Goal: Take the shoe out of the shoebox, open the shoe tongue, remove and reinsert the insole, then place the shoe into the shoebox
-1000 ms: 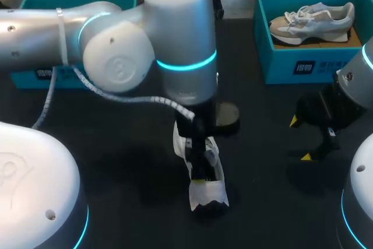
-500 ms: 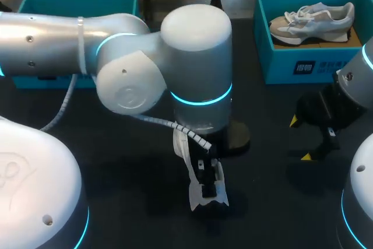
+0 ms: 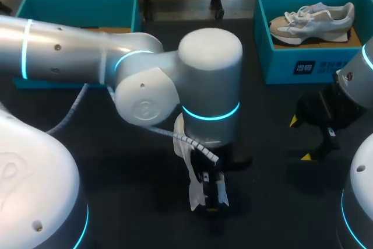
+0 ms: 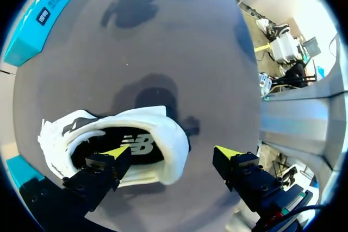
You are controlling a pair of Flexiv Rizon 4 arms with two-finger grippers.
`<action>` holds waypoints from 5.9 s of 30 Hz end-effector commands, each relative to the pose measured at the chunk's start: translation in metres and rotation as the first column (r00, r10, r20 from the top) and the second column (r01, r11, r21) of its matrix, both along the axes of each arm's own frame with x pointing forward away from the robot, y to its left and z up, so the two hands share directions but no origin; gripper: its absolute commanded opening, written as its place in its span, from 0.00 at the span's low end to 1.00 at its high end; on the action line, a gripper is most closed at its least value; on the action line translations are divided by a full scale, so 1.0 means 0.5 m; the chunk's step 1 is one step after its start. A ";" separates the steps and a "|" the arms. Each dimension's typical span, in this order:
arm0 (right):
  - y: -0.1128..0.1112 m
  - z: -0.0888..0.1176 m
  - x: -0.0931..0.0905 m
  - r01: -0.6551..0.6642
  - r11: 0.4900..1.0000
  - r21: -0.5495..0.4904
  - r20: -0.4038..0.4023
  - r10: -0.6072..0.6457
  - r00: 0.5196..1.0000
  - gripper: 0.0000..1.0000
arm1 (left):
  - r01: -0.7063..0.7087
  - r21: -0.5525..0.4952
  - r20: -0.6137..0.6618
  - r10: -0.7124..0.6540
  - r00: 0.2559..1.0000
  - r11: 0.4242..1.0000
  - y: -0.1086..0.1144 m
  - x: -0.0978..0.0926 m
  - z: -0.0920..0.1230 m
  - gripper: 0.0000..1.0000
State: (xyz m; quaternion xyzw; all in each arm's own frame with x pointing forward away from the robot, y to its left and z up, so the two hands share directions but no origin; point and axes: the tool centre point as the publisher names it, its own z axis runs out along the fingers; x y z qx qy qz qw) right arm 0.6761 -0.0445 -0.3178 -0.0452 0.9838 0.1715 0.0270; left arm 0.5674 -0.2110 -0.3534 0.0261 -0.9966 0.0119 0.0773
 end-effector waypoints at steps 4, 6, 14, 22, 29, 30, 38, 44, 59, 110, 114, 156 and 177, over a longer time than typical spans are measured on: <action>0.000 -0.001 -0.003 0.000 1.000 -0.002 0.002 0.000 1.000 1.00 | -0.034 -0.002 0.055 0.035 0.998 0.999 -0.011 -0.020 -0.024 1.00; 0.000 -0.001 -0.003 0.000 1.000 -0.002 0.002 0.000 1.000 1.00 | -0.037 -0.002 0.060 0.037 0.998 0.999 -0.012 -0.023 -0.032 1.00; 0.000 -0.001 -0.003 0.000 1.000 -0.002 0.002 0.000 1.000 1.00 | -0.067 -0.001 0.074 0.067 0.995 0.998 -0.012 -0.026 -0.063 1.00; 0.000 -0.001 -0.003 0.000 1.000 -0.002 0.002 0.000 1.000 1.00 | -0.091 0.002 0.104 0.091 0.990 0.996 -0.014 -0.021 -0.075 0.93; 0.000 -0.001 -0.003 0.000 1.000 -0.002 0.002 0.000 1.000 1.00 | -0.109 0.014 0.106 0.107 0.989 0.994 -0.017 -0.017 -0.084 0.40; 0.000 -0.001 -0.003 0.000 1.000 -0.002 0.002 0.000 1.000 1.00 | -0.117 0.018 0.111 0.114 0.987 0.993 -0.017 -0.016 -0.085 0.07; 0.000 -0.001 -0.003 0.000 1.000 -0.002 0.002 0.000 1.000 1.00 | -0.134 0.033 0.105 0.130 0.986 0.990 -0.017 -0.005 -0.090 0.00; 0.000 -0.001 -0.003 0.000 1.000 -0.002 0.002 0.000 1.000 1.00 | -0.149 0.021 0.096 0.147 0.984 0.989 -0.004 0.011 -0.071 0.00; 0.000 -0.001 -0.003 0.000 1.000 -0.002 0.002 0.000 1.000 1.00 | -0.045 -0.028 0.041 0.047 0.998 0.999 0.066 0.135 0.070 0.00; 0.000 -0.001 -0.003 0.000 1.000 -0.002 0.002 0.000 1.000 1.00 | 0.179 0.049 -0.095 -0.174 0.980 0.983 0.435 0.763 0.451 0.00; 0.000 -0.001 -0.003 0.000 1.000 -0.002 0.002 0.000 1.000 1.00 | 0.179 0.049 -0.095 -0.174 0.980 0.983 0.435 0.763 0.451 0.00; 0.000 -0.001 -0.003 0.000 1.000 -0.002 0.002 0.000 1.000 1.00 | 0.134 0.133 -0.101 -0.121 0.987 0.982 0.703 0.965 0.461 0.00; 0.000 -0.001 -0.003 0.000 1.000 -0.002 0.002 0.000 1.000 1.00 | 0.038 0.152 -0.083 -0.026 0.996 0.988 0.832 1.064 0.404 0.00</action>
